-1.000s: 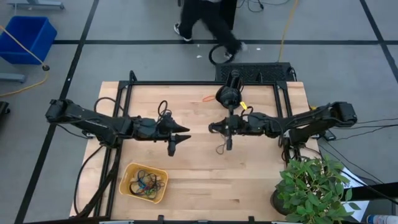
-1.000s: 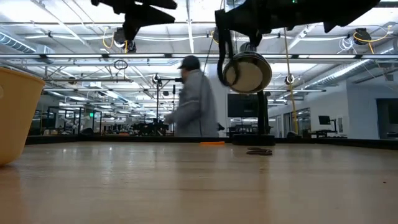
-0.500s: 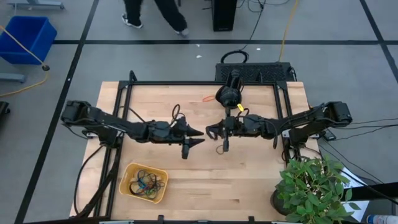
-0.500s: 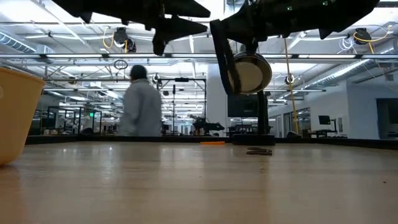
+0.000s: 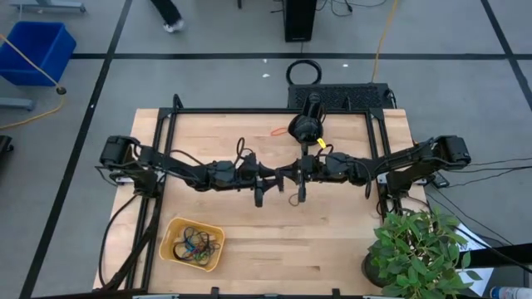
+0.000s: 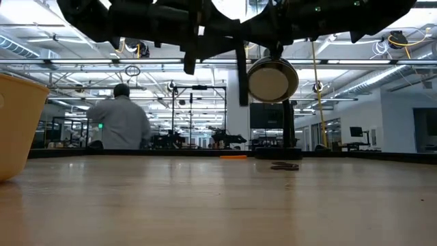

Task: Pick and place rubber bands into bin
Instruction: Put the black rubberband into the yellow bin

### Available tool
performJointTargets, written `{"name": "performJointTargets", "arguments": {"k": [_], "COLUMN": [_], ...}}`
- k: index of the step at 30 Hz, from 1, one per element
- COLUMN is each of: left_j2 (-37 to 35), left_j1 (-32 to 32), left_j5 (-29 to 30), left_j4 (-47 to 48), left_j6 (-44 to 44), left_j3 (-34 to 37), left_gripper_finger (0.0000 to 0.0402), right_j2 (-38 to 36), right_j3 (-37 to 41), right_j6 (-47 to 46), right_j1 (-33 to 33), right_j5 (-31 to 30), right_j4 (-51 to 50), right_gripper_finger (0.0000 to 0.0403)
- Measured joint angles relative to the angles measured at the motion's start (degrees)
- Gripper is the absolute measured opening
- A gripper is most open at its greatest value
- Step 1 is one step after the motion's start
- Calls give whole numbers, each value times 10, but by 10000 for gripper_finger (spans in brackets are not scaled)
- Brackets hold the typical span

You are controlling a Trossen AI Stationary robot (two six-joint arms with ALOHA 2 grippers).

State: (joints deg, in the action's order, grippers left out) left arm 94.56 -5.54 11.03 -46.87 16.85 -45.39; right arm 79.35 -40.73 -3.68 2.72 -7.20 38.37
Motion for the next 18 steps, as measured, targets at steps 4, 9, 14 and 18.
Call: {"name": "performJointTargets", "arguments": {"k": [4,9,14,18], "left_j2": [0,0,0,0], "left_j1": [0,0,-1,-1], "left_j5": [-9,-21,-21,-21], "left_j4": [0,-2,-2,-1], "left_j6": [-13,-33,-33,-33], "left_j3": [0,0,0,0], "left_gripper_finger": [79,10,6,9], "right_j2": [0,0,0,0], "right_j3": [0,0,0,0], "right_j6": [-1,-1,-1,-2], "right_j1": [0,0,0,0], "right_j5": [0,-1,-1,-1], "right_j4": [0,0,0,0], "right_gripper_finger": [0,1,14,21]}}
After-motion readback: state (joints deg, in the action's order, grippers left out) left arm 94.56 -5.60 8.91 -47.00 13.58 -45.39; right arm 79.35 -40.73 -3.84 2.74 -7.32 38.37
